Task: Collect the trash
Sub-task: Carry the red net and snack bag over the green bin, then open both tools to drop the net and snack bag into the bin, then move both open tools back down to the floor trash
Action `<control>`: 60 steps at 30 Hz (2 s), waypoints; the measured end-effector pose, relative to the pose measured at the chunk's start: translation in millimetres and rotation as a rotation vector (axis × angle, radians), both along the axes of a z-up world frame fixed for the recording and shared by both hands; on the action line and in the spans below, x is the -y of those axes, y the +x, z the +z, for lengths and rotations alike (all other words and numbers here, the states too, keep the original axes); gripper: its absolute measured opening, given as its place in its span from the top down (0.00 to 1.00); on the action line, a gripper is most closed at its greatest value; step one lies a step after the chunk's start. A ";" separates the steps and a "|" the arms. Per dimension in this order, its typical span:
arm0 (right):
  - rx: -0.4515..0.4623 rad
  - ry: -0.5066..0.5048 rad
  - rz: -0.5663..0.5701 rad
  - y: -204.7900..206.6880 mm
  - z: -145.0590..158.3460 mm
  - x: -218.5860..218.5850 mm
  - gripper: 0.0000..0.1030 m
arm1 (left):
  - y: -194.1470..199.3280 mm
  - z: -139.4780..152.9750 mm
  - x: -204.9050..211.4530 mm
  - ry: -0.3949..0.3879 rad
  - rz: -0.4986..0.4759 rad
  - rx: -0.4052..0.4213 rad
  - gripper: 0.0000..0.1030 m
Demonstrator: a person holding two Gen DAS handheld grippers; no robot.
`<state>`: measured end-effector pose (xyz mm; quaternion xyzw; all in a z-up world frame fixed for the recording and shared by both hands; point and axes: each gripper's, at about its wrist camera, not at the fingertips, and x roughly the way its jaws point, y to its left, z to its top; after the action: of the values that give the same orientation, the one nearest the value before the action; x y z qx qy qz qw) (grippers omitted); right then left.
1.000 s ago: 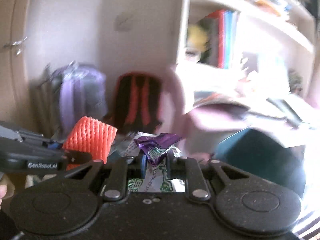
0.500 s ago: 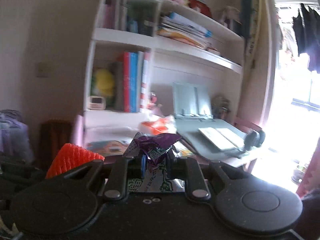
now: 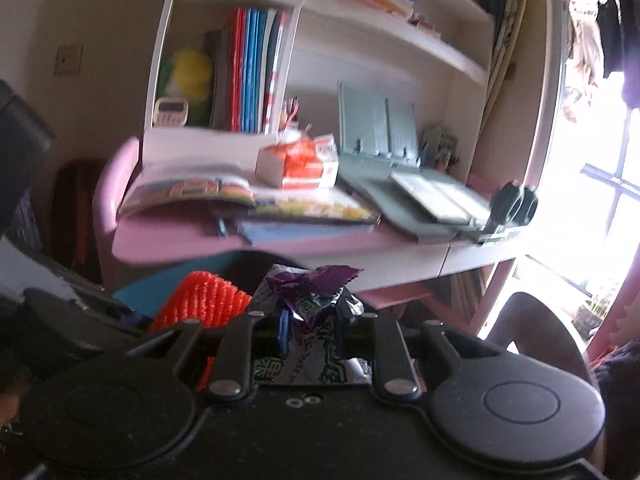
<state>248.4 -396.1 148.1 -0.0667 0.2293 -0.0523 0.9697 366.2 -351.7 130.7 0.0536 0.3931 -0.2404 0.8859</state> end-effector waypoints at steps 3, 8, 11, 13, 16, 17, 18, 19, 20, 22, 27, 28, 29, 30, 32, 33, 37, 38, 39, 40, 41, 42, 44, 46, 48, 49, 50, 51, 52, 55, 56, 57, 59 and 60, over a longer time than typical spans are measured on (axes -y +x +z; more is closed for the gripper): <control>-0.045 0.013 0.014 2.8 -10.1 -0.1 0.76 | -0.2 -3.9 0.6 0.013 0.001 0.006 0.80; -0.104 0.014 0.026 2.9 -18.3 -4.7 0.67 | 0.2 -8.3 -1.7 0.023 0.012 0.006 0.80; -0.122 0.016 0.032 -1.5 -20.4 -7.6 0.64 | -1.0 -7.1 -0.8 0.032 0.014 0.019 0.76; -0.125 0.021 0.031 -5.1 -19.1 -7.3 0.63 | -4.1 -5.4 -3.7 0.022 0.024 0.015 0.70; -0.121 0.046 0.031 -12.3 -14.7 -5.0 0.58 | -8.4 -1.5 -8.5 0.012 0.036 0.027 0.47; -0.119 0.053 0.032 -14.7 -12.8 -4.2 0.55 | -9.5 0.1 -10.3 0.014 0.045 0.037 0.41; -0.117 0.058 0.030 -16.9 -11.0 -3.2 0.53 | -12.1 2.1 -13.3 0.007 0.050 0.048 0.34; -0.115 0.065 0.028 -19.4 -9.1 -2.4 0.51 | -14.4 4.4 -16.4 -0.006 0.049 0.054 0.34; -0.114 0.074 0.028 -22.0 -7.2 -1.8 0.51 | -16.2 6.7 -19.2 -0.014 0.048 0.054 0.33; -0.111 0.084 0.034 -27.6 -3.3 -2.3 0.50 | -21.8 11.3 -25.2 -0.028 0.050 0.058 0.33; -0.089 0.104 0.062 -43.8 8.1 -9.4 0.45 | -44.0 26.4 -42.7 -0.054 0.053 0.083 0.27; -0.084 0.110 0.071 -47.5 11.1 -12.1 0.45 | -49.4 29.3 -47.2 -0.058 0.056 0.087 0.26; -0.077 0.113 0.081 -52.2 14.4 -15.8 0.45 | -55.6 32.6 -52.8 -0.062 0.058 0.094 0.26; -0.069 0.115 0.094 -56.2 17.6 -19.9 0.44 | -61.1 35.3 -58.2 -0.064 0.059 0.100 0.25; -0.057 0.114 0.123 -66.1 23.8 -30.7 0.44 | -72.9 40.4 -71.8 -0.058 0.071 0.114 0.25; -0.052 0.113 0.140 -71.5 26.5 -37.3 0.44 | -77.8 42.0 -78.2 -0.056 0.080 0.119 0.25; -0.040 0.112 0.190 -87.6 33.2 -63.7 0.43 | -100.7 46.1 -115.9 -0.062 0.119 0.135 0.25; -0.039 0.120 0.203 -90.2 34.2 -70.3 0.43 | -105.9 46.5 -124.1 -0.064 0.125 0.138 0.24; -0.036 0.130 0.217 -93.7 34.8 -77.9 0.42 | -112.3 46.4 -135.3 -0.064 0.137 0.142 0.22; -0.035 0.137 0.231 -96.2 35.2 -84.9 0.42 | -118.5 45.7 -146.5 -0.061 0.149 0.147 0.22; -0.035 0.146 0.250 -98.7 35.3 -92.9 0.42 | -123.9 44.9 -157.0 -0.056 0.159 0.149 0.22; -0.036 0.152 0.268 -100.2 35.1 -100.6 0.41 | -129.2 43.9 -166.2 -0.053 0.166 0.150 0.22; -0.044 0.160 0.307 -104.5 33.1 -118.9 0.41 | -141.2 40.5 -191.5 -0.054 0.195 0.149 0.22; -0.057 0.168 0.349 -107.4 28.7 -138.8 0.40 | -150.8 35.3 -215.7 -0.061 0.222 0.133 0.22; -0.080 0.178 0.392 -108.5 21.6 -160.0 0.39 | -160.4 27.8 -241.5 -0.071 0.252 0.114 0.22; -0.093 0.185 0.410 -108.8 17.7 -169.6 0.38 | -164.8 22.4 -255.5 -0.075 0.274 0.102 0.22; -0.107 0.195 0.429 -108.7 12.4 -179.6 0.37 | -168.7 17.4 -267.1 -0.076 0.290 0.093 0.22; -0.125 0.206 0.451 -107.8 5.6 -191.2 0.37 | -173.1 11.1 -279.7 -0.075 0.307 0.085 0.22; -0.142 0.215 0.467 -107.2 -0.7 -201.5 0.37 | -177.6 4.7 -291.6 -0.074 0.323 0.078 0.22; -0.203 0.234 0.522 -103.6 -25.7 -235.4 0.36 | -188.7 -15.8 -325.8 -0.068 0.368 0.068 0.22; -0.224 0.239 0.535 -102.0 -34.7 -246.4 0.36 | -191.9 -23.8 -338.4 -0.071 0.390 0.060 0.22; -0.247 0.244 0.549 -100.5 -44.0 -257.2 0.36 | -194.1 -30.7 -348.4 -0.075 0.405 0.051 0.22; -0.293 0.249 0.567 -96.4 -63.5 -277.5 0.36 | -198.1 -48.0 -373.2 -0.092 0.448 0.026 0.22; -0.317 0.253 0.572 -93.8 -75.1 -287.4 0.36 | -200.1 -57.4 -384.3 -0.095 0.470 0.013 0.22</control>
<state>154.6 -108.6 73.0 -0.0147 0.3535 0.2616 0.8980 166.1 32.6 73.3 -0.0793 0.3772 -0.0456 0.9216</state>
